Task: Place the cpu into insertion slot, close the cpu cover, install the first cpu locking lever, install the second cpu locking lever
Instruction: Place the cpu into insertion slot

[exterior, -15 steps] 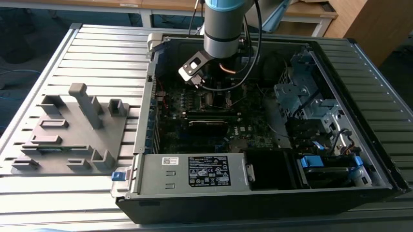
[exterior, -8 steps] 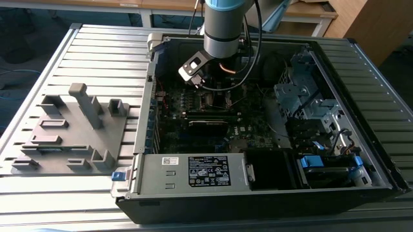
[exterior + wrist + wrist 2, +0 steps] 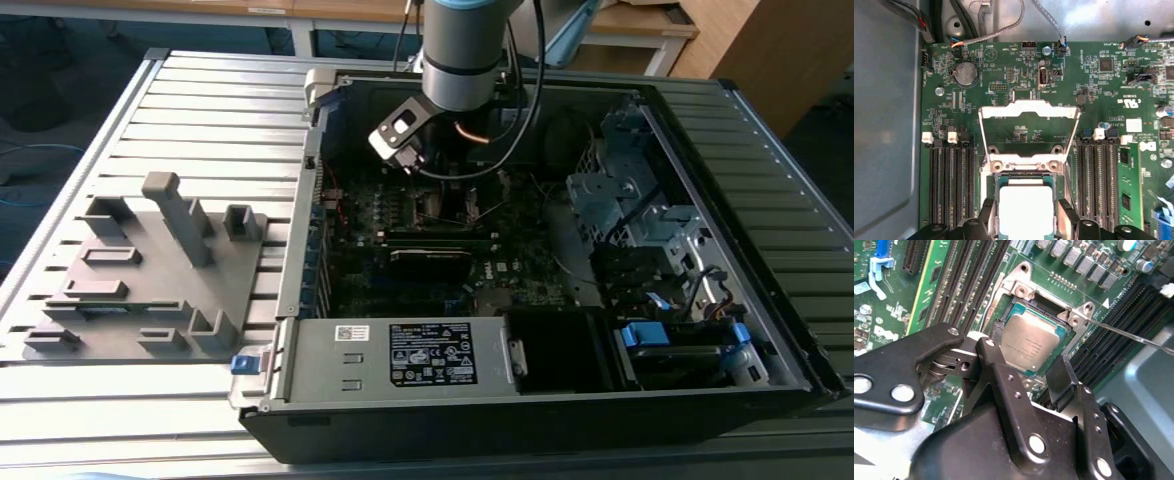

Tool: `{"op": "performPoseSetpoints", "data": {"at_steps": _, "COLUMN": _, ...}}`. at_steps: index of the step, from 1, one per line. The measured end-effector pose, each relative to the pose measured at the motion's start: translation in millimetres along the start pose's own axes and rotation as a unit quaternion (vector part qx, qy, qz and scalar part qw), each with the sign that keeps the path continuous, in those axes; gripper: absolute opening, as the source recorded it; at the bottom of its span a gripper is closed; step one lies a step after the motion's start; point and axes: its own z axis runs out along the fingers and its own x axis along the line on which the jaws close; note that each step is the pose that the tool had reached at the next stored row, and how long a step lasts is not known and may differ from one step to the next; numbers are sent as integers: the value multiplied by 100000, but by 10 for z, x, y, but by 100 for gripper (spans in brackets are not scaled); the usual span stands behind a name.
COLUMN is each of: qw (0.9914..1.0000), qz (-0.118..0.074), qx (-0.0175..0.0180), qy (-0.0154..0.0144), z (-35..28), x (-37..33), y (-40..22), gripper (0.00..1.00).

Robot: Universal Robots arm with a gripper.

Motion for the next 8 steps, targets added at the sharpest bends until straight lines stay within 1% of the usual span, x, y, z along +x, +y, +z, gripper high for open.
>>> {"op": "performPoseSetpoints", "data": {"at_steps": 8, "qw": 100000, "qz": -3, "qx": 16, "qy": -27, "z": -14, "x": 0, "y": 0, "gripper": 61}}
